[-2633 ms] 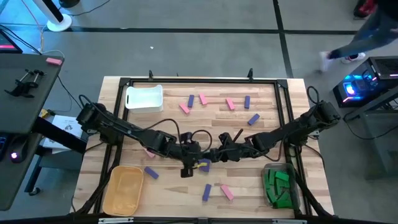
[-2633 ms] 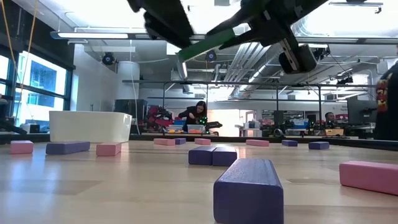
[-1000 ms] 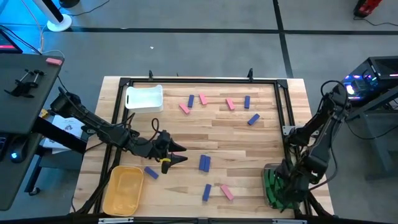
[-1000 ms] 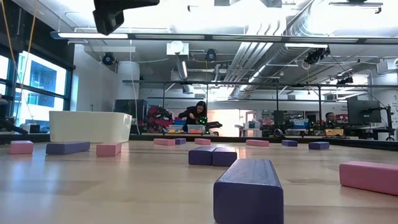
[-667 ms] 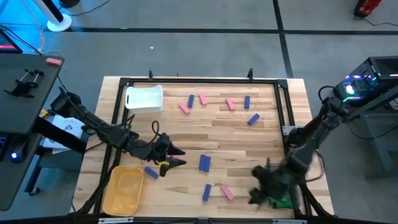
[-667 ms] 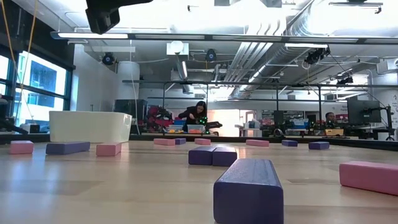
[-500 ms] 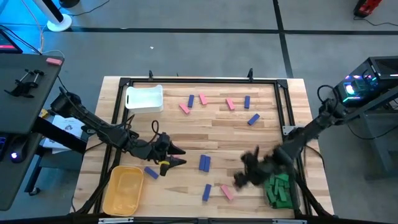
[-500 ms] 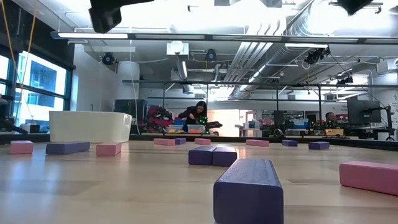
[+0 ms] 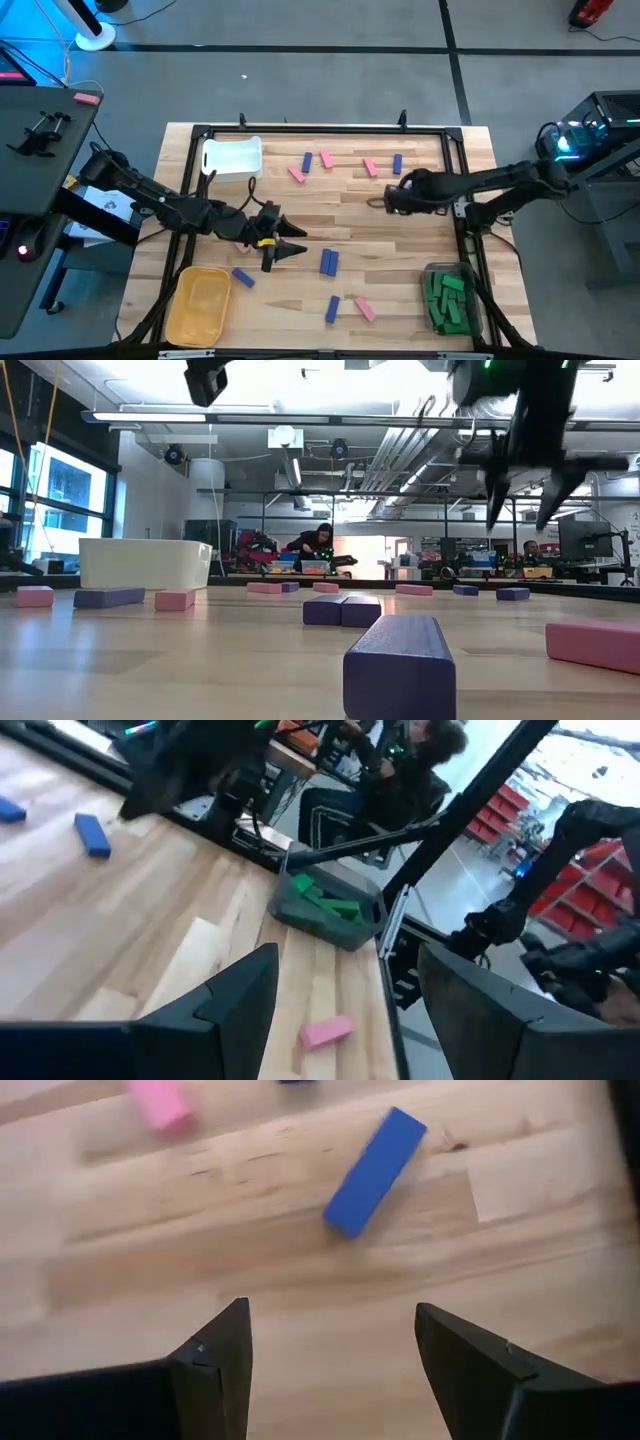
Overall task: Sort blocks
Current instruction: Put the purple block into the yellow bin
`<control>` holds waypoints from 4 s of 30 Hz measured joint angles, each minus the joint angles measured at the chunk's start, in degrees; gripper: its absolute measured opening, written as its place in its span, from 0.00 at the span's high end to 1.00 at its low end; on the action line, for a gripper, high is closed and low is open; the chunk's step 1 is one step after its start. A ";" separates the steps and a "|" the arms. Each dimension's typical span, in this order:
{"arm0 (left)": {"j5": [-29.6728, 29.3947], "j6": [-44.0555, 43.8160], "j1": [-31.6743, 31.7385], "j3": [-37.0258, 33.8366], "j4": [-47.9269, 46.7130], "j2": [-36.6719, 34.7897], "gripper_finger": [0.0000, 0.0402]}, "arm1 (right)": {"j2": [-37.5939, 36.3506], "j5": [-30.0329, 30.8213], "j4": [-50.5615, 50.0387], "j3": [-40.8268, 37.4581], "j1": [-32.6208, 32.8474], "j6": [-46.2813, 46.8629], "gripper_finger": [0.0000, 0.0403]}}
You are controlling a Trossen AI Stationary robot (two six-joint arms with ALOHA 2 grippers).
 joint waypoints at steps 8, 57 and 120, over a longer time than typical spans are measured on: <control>2.57 14.88 10.49 8.84 -13.84 -0.23 0.43 | 0.22 -1.43 11.69 -11.35 -10.62 -0.26 0.47; 37.42 28.24 47.15 13.60 -34.60 -3.81 0.43 | -1.44 -8.98 46.64 -6.21 -12.43 -39.77 0.99; 1.51 69.80 -0.75 6.36 -17.23 7.18 0.81 | 23.85 -39.56 69.51 16.17 6.70 -44.65 0.98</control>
